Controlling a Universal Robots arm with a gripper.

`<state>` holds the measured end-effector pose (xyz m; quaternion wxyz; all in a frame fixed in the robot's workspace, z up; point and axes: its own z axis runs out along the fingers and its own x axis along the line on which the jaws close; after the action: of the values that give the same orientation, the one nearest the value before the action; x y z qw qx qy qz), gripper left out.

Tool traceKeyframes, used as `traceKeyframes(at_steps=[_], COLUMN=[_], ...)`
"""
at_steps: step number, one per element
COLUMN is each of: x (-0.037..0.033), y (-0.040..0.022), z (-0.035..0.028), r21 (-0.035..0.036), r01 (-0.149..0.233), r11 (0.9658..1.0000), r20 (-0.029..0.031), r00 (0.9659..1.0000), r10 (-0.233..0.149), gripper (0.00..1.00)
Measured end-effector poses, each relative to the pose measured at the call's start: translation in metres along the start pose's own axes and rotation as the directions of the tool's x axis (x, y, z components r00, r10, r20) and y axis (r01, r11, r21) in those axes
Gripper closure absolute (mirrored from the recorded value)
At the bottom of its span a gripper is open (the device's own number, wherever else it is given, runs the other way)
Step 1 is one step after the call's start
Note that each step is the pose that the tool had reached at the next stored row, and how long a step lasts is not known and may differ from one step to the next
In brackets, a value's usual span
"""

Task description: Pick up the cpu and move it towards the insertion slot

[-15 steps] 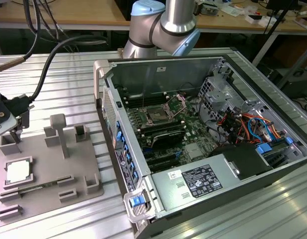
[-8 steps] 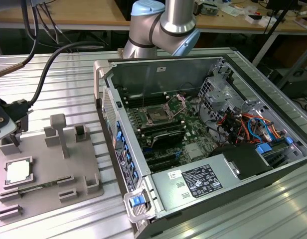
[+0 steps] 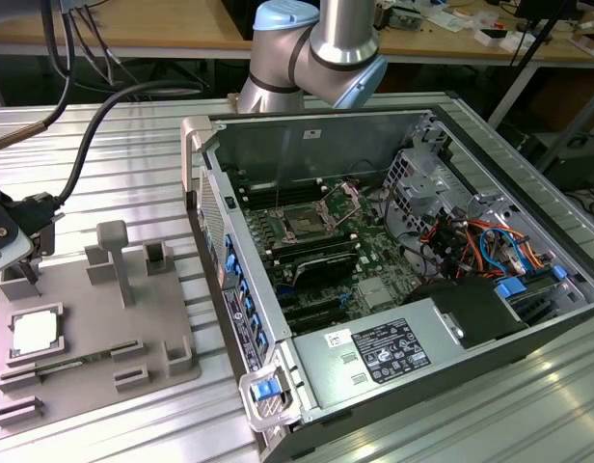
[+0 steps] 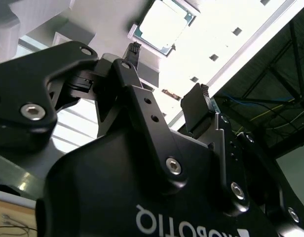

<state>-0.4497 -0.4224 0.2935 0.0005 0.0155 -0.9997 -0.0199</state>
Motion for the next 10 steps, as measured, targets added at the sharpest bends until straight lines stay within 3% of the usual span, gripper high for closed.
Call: traceKeyframes(at_steps=[5,10], x=[0.0000,0.0000], y=[-0.0001,-0.0007], z=[0.0019,0.0144], r21=[-0.0001,0.0000], r01=[0.000,0.000], r11=[1.0000,1.0000], r20=[0.0002,-0.0001], r00=[1.0000,1.0000], r10=[0.000,0.000], gripper=[0.38,0.38])
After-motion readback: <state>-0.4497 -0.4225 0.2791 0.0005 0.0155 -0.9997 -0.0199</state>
